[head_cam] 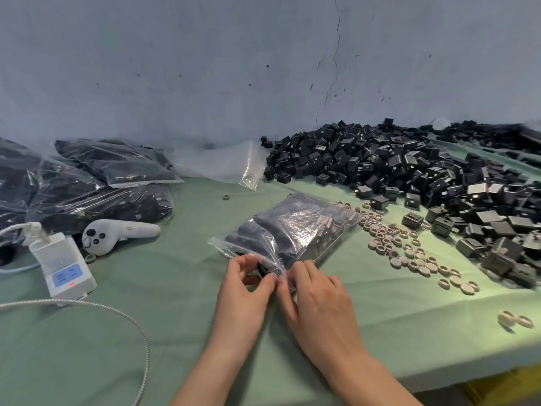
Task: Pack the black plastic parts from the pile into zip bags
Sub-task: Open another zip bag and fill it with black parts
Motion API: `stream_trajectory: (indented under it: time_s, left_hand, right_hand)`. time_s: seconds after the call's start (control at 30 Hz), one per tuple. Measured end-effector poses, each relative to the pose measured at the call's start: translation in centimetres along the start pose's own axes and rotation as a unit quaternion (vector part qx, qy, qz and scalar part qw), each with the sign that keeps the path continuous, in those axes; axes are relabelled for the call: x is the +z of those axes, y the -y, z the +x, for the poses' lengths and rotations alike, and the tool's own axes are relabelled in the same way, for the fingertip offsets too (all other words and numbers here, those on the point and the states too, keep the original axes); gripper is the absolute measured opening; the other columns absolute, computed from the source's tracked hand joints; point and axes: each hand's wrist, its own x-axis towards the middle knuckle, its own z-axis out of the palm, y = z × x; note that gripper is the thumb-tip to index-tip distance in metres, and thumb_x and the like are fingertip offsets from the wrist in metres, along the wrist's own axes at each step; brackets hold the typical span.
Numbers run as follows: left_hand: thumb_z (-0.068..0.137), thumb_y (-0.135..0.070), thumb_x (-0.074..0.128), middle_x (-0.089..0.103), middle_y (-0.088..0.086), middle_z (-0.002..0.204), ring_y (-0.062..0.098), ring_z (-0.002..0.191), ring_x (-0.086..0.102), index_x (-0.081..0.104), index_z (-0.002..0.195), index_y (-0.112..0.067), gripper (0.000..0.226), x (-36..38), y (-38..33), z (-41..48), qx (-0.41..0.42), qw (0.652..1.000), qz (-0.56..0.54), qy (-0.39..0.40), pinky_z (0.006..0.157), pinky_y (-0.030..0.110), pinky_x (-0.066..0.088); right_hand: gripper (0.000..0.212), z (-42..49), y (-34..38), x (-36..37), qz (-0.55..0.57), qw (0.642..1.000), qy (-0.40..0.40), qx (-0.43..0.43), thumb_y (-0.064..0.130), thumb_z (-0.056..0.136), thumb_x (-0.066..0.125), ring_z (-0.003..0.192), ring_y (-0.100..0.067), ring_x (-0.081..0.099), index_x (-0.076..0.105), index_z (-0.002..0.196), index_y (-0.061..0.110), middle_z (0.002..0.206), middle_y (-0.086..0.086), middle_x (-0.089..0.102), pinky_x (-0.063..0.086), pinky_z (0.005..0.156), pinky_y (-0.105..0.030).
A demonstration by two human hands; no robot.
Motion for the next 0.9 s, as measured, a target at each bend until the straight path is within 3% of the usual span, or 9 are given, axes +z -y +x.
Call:
stream_trajectory:
  time_s: [0.1,0.3,0.43,0.57,0.6,0.67,0.73,0.8,0.9]
  left_hand:
    - [0.086,-0.002,0.072,0.072,-0.014,0.091,-0.006,0.084,0.066,0.062,0.097,-0.028,0.03,-0.2,0.3,0.0,0.015,0.999,-0.023,0.026,0.072,0.004,0.045]
    - [0.092,0.005,0.06,0.075,-0.013,0.098,0.003,0.094,0.069,0.066,0.111,-0.021,0.032,-0.6,0.5,0.2,0.053,0.993,-0.009,0.103,0.081,0.01,0.048]
    - [0.091,-0.014,0.066,0.068,-0.018,0.096,-0.003,0.09,0.064,0.06,0.106,-0.039,0.029,-0.7,0.8,0.0,0.104,0.984,0.129,0.061,0.078,0.01,0.045]
    - [0.092,-0.04,0.061,0.044,-0.014,0.104,0.009,0.099,0.053,0.044,0.138,-0.044,0.049,-1.1,0.9,0.5,0.076,0.959,0.265,0.066,0.081,0.02,0.036]
    - [0.091,-0.044,0.058,0.044,-0.012,0.103,0.012,0.1,0.054,0.045,0.137,-0.042,0.048,-1.1,0.8,0.6,0.067,0.952,0.289,0.075,0.081,0.022,0.036]
    - [0.086,-0.05,0.056,0.048,-0.009,0.096,0.015,0.093,0.056,0.057,0.113,-0.037,0.03,-1.2,0.4,0.8,0.067,0.946,0.307,0.076,0.075,0.025,0.038]
    - [0.084,-0.05,0.061,0.05,-0.008,0.093,0.007,0.081,0.054,0.058,0.099,-0.033,0.023,-1.2,0.1,1.0,0.053,0.956,0.285,0.052,0.07,0.025,0.035]
    - [0.084,-0.043,0.071,0.053,-0.007,0.1,-0.001,0.082,0.054,0.06,0.103,-0.029,0.026,-1.2,0.0,1.3,0.013,0.975,0.22,0.023,0.075,0.021,0.037]
    - [0.086,-0.02,0.076,0.072,-0.005,0.094,0.006,0.087,0.065,0.068,0.099,-0.021,0.015,-0.9,-0.4,1.3,-0.046,0.997,0.045,0.044,0.075,0.014,0.048]
  right_hand:
    - [0.018,-0.2,0.0,0.0,0.022,0.999,-0.029,0.005,0.039,0.094,0.047,0.063,-0.015,0.053,0.051,0.084,0.025,0.076,0.009,0.054,0.045,0.06,-0.031]
    - [0.018,-0.4,0.0,0.0,0.04,0.998,-0.044,0.013,0.034,0.088,0.066,0.062,-0.012,0.051,0.051,0.083,0.025,0.078,0.012,0.056,0.04,0.06,-0.028]
    - [0.019,-0.6,0.0,-0.1,0.049,0.998,-0.041,0.012,0.037,0.089,0.065,0.061,-0.011,0.048,0.052,0.082,0.026,0.078,0.013,0.055,0.038,0.059,-0.026]
    - [0.018,-0.5,-0.1,-0.3,0.055,0.998,-0.037,0.02,0.041,0.092,0.054,0.061,-0.009,0.047,0.052,0.081,0.027,0.078,0.013,0.055,0.032,0.059,-0.023]
    - [0.018,-0.5,-0.1,-0.3,0.057,0.997,-0.035,0.023,0.042,0.092,0.053,0.061,-0.009,0.047,0.052,0.081,0.027,0.078,0.014,0.055,0.032,0.059,-0.023]
    - [0.019,-0.5,-0.1,-0.4,0.068,0.997,-0.029,0.025,0.042,0.092,0.052,0.061,-0.009,0.047,0.052,0.081,0.027,0.078,0.014,0.055,0.033,0.059,-0.023]
    - [0.02,-0.5,0.0,-0.5,0.073,0.997,-0.022,0.024,0.043,0.093,0.049,0.06,-0.01,0.048,0.053,0.081,0.027,0.079,0.014,0.055,0.036,0.059,-0.024]
    - [0.017,-0.5,0.0,-0.5,0.071,0.997,-0.017,0.024,0.04,0.092,0.054,0.06,-0.011,0.048,0.053,0.082,0.026,0.079,0.013,0.055,0.037,0.059,-0.025]
    - [0.016,-0.4,0.0,-0.5,0.072,0.997,-0.008,0.03,0.033,0.089,0.066,0.06,-0.014,0.049,0.054,0.082,0.025,0.079,0.012,0.055,0.038,0.059,-0.027]
